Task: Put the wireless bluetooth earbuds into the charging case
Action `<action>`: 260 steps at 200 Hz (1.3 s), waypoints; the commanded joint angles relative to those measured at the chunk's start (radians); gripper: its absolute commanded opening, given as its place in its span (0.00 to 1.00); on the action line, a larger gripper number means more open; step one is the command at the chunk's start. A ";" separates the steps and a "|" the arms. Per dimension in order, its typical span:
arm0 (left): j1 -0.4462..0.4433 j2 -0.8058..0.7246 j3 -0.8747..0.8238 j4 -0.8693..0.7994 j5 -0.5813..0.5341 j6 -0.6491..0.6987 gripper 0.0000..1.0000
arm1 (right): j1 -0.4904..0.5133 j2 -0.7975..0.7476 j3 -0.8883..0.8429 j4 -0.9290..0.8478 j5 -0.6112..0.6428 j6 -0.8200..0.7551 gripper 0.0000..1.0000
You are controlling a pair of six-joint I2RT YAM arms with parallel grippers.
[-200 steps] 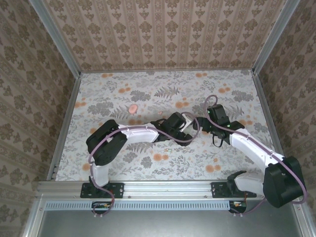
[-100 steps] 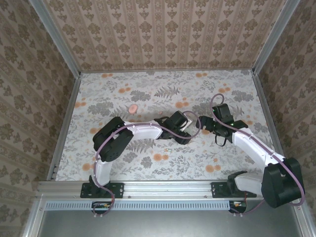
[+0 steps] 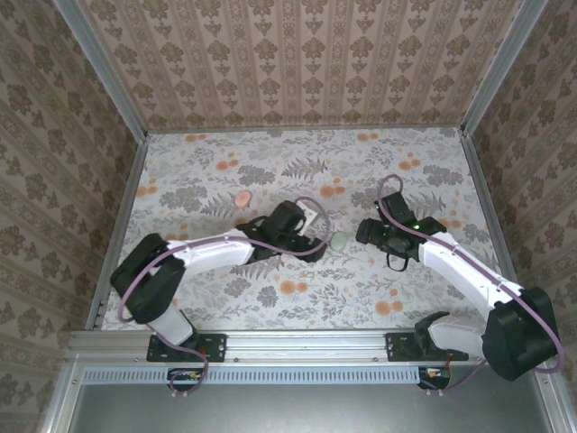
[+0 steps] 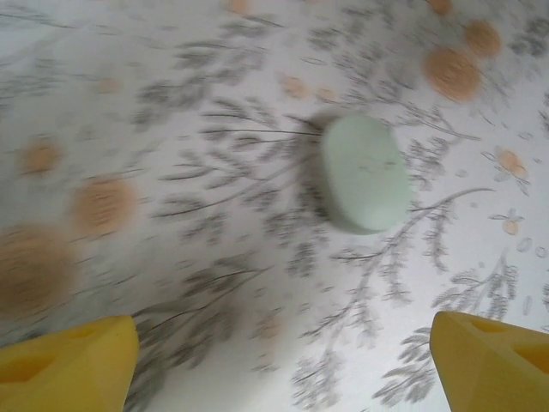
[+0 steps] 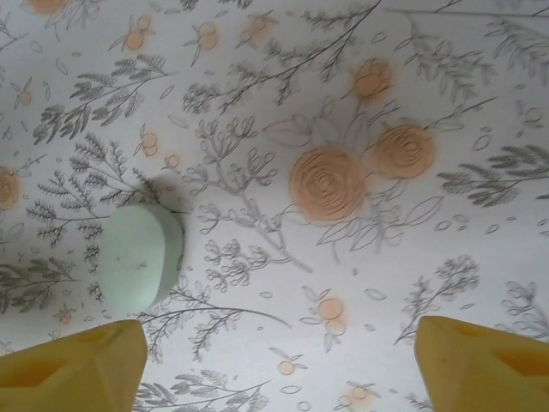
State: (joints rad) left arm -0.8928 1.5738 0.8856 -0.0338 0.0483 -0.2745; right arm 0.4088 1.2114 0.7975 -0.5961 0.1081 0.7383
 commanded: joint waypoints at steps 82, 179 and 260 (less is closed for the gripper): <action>0.143 -0.151 -0.187 0.000 -0.073 -0.040 0.88 | 0.201 0.381 0.270 -0.108 0.094 0.101 0.95; 0.171 -0.176 -0.236 0.037 -0.045 -0.014 0.88 | 0.232 0.537 0.325 -0.066 0.064 0.112 0.75; 0.173 -0.238 -0.255 0.040 -0.030 0.001 0.88 | 0.232 0.651 0.388 -0.037 0.104 0.050 0.56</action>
State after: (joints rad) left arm -0.7303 1.3827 0.6518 -0.0032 0.0044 -0.2947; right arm 0.6403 1.8317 1.1538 -0.6296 0.1814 0.8173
